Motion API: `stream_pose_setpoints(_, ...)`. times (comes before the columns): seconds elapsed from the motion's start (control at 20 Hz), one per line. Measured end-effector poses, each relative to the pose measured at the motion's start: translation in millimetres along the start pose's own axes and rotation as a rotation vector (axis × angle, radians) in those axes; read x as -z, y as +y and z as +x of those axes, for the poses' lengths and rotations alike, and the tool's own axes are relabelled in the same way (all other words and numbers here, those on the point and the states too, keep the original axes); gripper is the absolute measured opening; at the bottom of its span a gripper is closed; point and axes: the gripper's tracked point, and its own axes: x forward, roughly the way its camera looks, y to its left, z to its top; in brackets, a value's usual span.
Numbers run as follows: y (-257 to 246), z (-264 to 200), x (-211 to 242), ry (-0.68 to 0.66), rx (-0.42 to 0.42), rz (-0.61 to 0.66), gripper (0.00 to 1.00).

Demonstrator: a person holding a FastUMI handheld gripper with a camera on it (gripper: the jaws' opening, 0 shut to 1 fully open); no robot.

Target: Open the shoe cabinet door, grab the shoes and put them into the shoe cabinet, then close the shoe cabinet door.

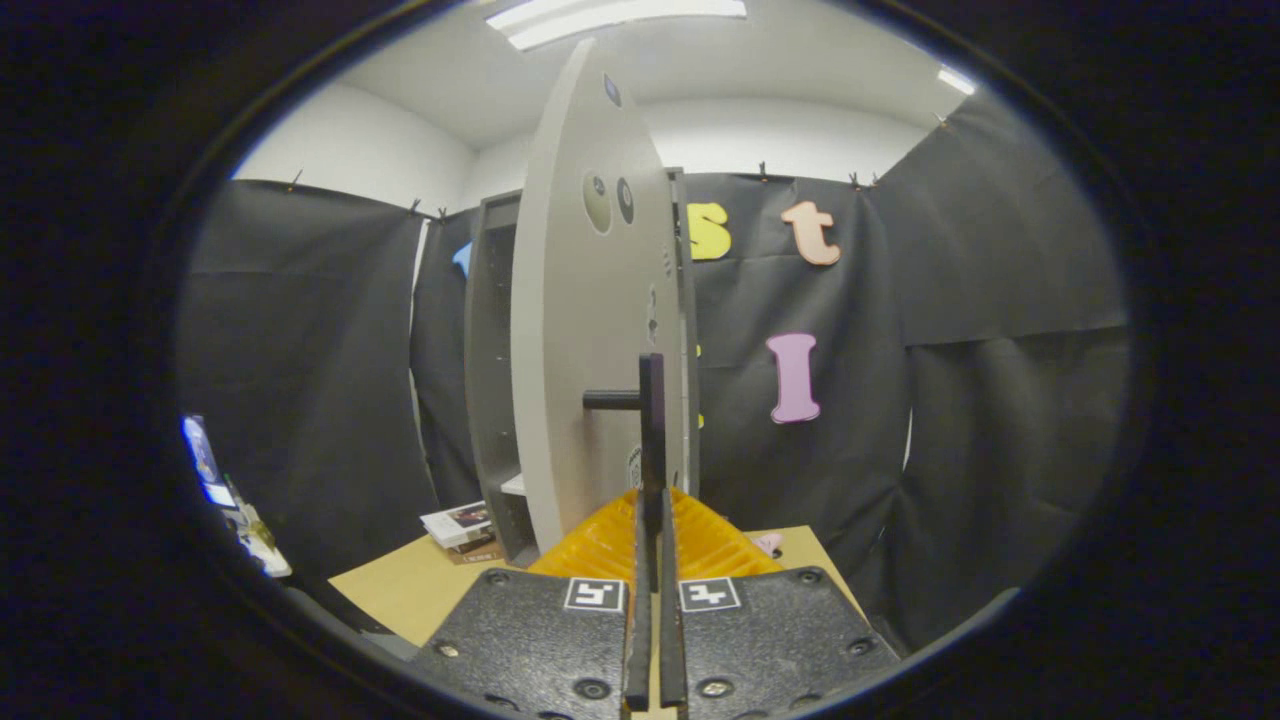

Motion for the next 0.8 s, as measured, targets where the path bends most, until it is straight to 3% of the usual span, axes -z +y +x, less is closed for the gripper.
stream_pose_setpoints(0.2,-50,1,-2,-0.002,0.08,0.025,0.05)
stream_pose_setpoints(0.4,-37,-2,1,0.003,-0.05,0.097,0.05)
stream_pose_setpoints(0.5,-48,-5,5,-0.017,-0.019,0.092,0.05)
stream_pose_setpoints(0.8,-41,-32,47,0.01,-0.03,0.138,0.05)
